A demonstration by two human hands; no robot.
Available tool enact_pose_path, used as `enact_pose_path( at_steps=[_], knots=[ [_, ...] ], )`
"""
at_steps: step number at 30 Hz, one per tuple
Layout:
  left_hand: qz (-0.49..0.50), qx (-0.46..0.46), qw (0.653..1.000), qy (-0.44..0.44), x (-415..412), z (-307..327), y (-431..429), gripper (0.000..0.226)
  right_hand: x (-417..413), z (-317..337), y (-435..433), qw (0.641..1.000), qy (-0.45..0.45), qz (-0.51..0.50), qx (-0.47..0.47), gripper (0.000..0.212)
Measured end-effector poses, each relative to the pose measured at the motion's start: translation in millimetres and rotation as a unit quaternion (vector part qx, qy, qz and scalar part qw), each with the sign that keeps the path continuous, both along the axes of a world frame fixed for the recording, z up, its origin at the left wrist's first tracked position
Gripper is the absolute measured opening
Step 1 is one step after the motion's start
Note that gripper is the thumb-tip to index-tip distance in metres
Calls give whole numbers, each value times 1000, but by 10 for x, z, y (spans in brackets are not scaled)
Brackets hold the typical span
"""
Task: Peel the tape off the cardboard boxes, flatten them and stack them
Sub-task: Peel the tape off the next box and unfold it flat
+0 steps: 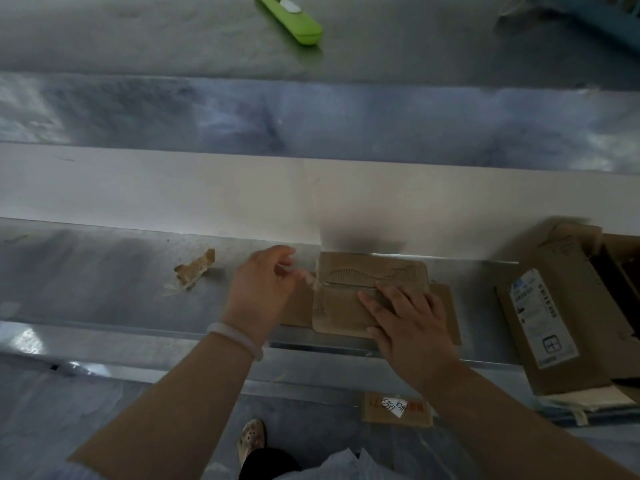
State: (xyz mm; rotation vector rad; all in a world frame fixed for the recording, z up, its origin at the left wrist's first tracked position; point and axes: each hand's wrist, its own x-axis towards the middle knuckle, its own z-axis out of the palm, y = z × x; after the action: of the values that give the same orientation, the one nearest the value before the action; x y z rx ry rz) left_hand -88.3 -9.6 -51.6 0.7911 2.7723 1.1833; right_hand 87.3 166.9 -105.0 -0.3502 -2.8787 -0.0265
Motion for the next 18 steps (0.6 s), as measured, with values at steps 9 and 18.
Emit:
enact_pose_path(
  at_steps=[9, 18],
  knots=[
    [-88, -37, 993, -76, 64, -192, 21, 5, 1, -24, 1, 1000, 11, -2, -3, 49],
    [50, 141, 955, -258, 71, -336, 204, 18, -5, -34, 0, 1000, 11, -7, -8, 49]
  ],
)
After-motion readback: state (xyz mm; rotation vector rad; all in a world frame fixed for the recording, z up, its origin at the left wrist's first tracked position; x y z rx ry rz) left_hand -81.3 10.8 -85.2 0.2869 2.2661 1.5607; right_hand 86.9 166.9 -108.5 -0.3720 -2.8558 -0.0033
